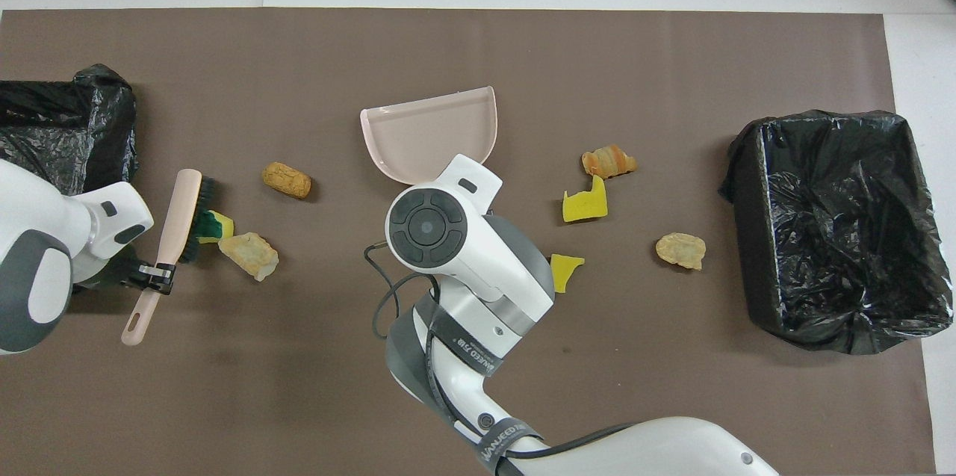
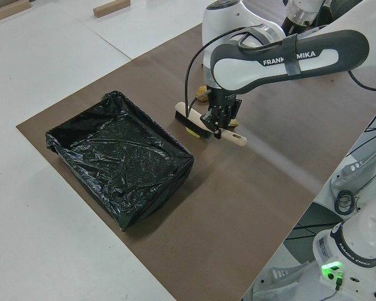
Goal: Sweep and dump trash in bin
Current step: 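Lower the dustpan near the trash while the left gripper positions the brush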
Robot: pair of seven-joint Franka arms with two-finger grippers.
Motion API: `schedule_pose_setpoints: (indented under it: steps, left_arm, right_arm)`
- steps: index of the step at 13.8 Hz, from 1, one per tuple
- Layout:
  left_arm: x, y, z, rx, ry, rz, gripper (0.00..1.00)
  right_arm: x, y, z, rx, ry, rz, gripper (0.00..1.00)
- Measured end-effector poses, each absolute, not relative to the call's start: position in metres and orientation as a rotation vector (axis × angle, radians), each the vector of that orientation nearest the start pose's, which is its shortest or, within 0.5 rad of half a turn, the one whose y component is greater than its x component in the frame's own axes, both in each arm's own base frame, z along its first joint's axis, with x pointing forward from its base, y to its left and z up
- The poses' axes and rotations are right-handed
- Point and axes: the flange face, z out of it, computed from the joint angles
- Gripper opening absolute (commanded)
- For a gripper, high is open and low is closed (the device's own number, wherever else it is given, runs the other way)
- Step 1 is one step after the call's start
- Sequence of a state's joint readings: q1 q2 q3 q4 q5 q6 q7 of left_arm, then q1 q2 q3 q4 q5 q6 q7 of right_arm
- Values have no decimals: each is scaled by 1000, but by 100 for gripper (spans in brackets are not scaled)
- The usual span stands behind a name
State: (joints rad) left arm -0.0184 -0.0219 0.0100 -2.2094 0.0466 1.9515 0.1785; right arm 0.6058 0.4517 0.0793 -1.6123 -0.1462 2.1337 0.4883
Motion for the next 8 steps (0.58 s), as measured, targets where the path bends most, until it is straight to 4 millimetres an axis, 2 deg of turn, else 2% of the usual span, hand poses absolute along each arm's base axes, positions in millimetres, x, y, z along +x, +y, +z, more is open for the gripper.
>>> schedule_pose_setpoints:
  steps: [2, 4, 8]
  left_arm:
    - [496, -27, 368, -3071, 314, 357, 0]
    - [495, -37, 368, -3067, 306, 351, 0]
    - [493, -67, 369, -3054, 369, 334, 0]
  right_arm:
    - [554, 401, 389, -3120, -596, -196, 0]
    - [568, 371, 407, -3106, -746, -185, 0]
    - [584, 325, 420, -2996, -1129, -85, 0]
